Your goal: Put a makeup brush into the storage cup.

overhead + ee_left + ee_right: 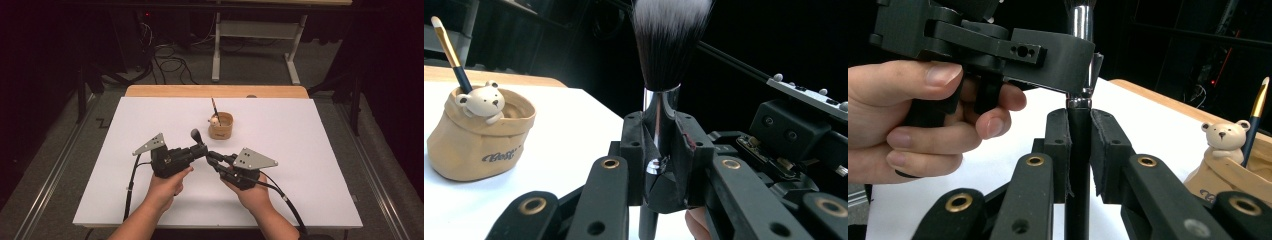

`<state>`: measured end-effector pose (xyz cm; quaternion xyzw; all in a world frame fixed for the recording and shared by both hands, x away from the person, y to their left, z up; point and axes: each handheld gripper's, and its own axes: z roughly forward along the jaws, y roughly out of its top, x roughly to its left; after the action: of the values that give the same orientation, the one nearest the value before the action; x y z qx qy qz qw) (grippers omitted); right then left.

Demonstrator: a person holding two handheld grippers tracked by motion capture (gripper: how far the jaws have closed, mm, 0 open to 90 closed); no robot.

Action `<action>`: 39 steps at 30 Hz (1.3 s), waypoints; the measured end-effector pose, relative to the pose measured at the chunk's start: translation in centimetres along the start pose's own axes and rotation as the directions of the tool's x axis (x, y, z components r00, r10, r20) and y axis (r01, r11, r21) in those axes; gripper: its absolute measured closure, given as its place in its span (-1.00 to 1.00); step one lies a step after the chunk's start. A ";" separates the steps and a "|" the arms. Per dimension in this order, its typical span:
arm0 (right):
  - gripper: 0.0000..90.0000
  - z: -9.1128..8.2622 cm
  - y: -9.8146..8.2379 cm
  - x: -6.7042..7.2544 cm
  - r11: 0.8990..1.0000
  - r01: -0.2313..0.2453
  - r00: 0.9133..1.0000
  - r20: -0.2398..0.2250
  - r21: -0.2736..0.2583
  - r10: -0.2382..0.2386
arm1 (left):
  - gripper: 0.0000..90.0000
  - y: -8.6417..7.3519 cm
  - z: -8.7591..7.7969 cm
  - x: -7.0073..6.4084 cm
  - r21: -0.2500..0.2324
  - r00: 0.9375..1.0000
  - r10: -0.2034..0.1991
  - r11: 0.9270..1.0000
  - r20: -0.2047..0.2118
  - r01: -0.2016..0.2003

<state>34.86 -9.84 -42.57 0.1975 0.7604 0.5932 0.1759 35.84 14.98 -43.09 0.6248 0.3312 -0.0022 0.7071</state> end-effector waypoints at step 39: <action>0.47 0.8 -0.9 -0.3 0.989 -0.012 0.998 -0.057 0.145 0.021 | 0.72 0.0 0.6 -1.6 0.207 0.963 0.245 0.954 -0.116 -0.217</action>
<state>35.46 -9.49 -43.62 0.1986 0.8046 0.5434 0.1339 34.87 13.83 -42.32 0.7233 0.3028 0.0926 0.6137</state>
